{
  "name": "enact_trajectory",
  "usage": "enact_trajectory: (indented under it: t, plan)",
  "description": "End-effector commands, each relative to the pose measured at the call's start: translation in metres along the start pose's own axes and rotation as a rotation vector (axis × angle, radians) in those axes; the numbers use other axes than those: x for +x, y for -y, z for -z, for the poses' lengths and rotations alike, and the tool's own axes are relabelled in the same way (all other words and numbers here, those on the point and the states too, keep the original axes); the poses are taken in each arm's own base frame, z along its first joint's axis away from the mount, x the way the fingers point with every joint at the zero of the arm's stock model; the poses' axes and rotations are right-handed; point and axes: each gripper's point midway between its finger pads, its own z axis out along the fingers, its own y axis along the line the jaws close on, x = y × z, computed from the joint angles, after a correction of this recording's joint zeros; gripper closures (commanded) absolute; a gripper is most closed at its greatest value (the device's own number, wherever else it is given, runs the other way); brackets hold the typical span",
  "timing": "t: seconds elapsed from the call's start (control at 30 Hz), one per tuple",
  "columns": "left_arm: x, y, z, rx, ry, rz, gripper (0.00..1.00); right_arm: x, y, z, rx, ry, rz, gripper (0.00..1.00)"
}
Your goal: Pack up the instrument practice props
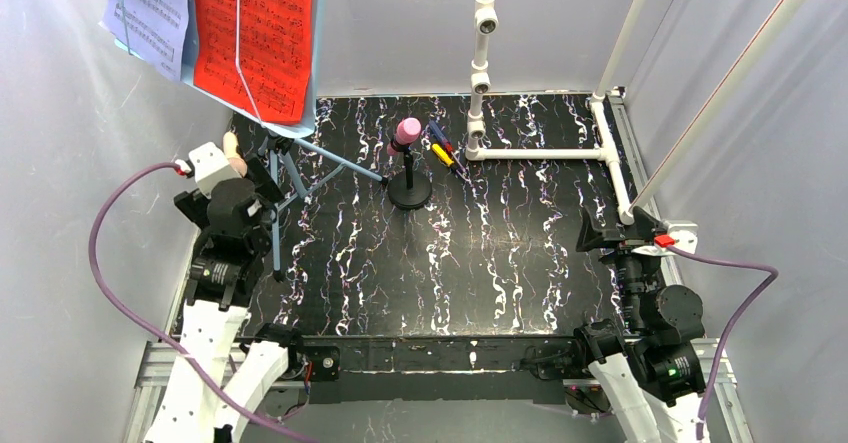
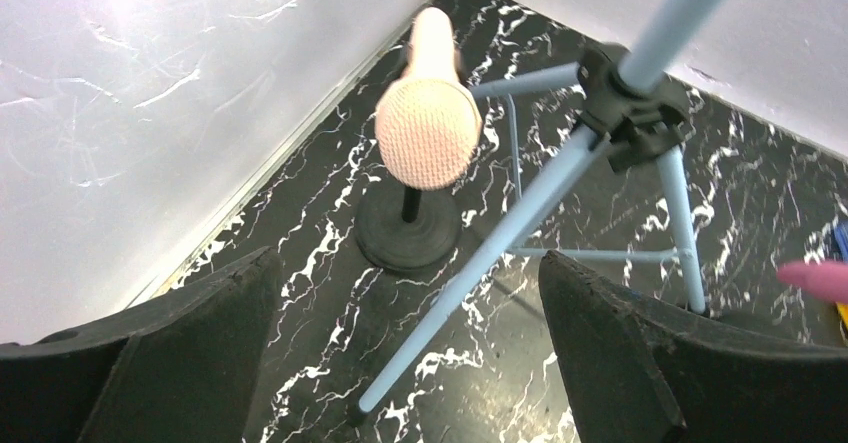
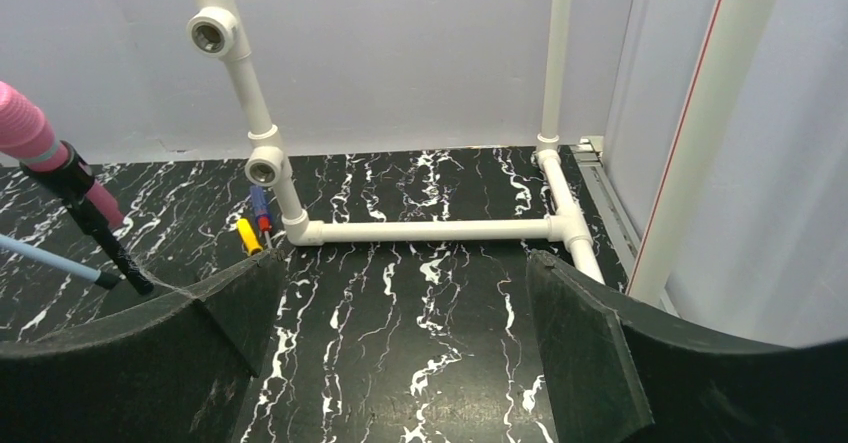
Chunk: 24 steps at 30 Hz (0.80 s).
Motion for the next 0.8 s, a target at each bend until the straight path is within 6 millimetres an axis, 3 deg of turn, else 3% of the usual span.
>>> enact_trajectory:
  t: [0.0, 0.13, 0.4, 0.77]
  plan:
    - [-0.025, -0.014, -0.019, -0.105, 0.045, 0.114, 0.02, -0.012, -0.002, 0.003, -0.017, 0.032, -0.006, 0.01]
    - [-0.028, -0.004, -0.04, -0.074, 0.032, 0.155, 0.02, -0.012, -0.006, 0.004, -0.037, 0.029, -0.008, 0.01]
    - [-0.024, -0.009, -0.079, -0.15, -0.011, 0.154, 0.03, -0.011, -0.008, 0.004, -0.05, 0.028, -0.01, 0.01]
    - [-0.003, -0.006, -0.109, -0.165, -0.042, 0.109, 0.1, -0.01, -0.009, 0.004, -0.052, 0.027, -0.009, 0.01]
